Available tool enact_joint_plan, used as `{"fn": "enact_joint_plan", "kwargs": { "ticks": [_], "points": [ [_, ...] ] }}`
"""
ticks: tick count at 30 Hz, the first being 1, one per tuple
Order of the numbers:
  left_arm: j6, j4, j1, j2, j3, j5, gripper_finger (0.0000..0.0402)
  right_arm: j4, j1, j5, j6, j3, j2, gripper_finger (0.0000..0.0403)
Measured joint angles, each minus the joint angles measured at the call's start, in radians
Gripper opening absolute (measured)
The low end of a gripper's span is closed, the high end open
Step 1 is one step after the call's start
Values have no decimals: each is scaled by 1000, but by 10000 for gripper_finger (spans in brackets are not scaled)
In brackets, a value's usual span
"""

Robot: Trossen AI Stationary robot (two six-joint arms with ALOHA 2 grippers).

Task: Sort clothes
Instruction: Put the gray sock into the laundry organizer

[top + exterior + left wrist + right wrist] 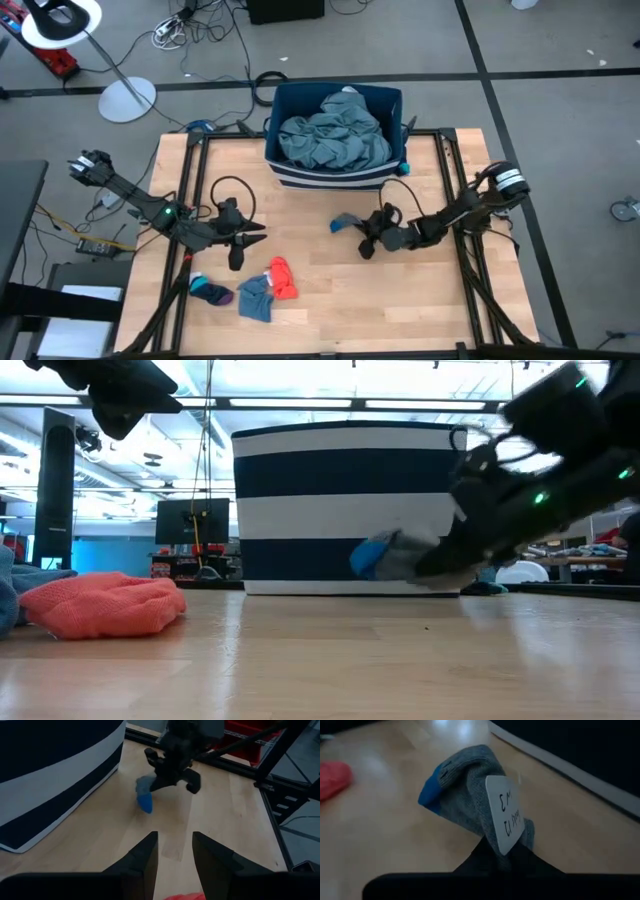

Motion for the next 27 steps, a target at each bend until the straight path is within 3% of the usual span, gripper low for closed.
{"fn": "enact_joint_plan", "kwargs": {
  "ticks": [3,6,11,14,20,27],
  "points": [
    [0,5,0,0,0,0,126,-119,62,62,7,26,-74,10],
    [0,5,0,0,0,0,126,-381,103,91,13,115,-157,9],
    [0,5,0,0,0,0,126,-908,127,99,64,373,-244,9],
    [0,5,0,0,0,0,126,-1122,126,104,43,544,-259,9],
    [0,4,0,0,0,0,126,-1304,94,128,-115,862,-249,9],
    [0,2,0,0,0,0,126,-1320,-47,168,-298,1122,-249,9]
  ]
}}
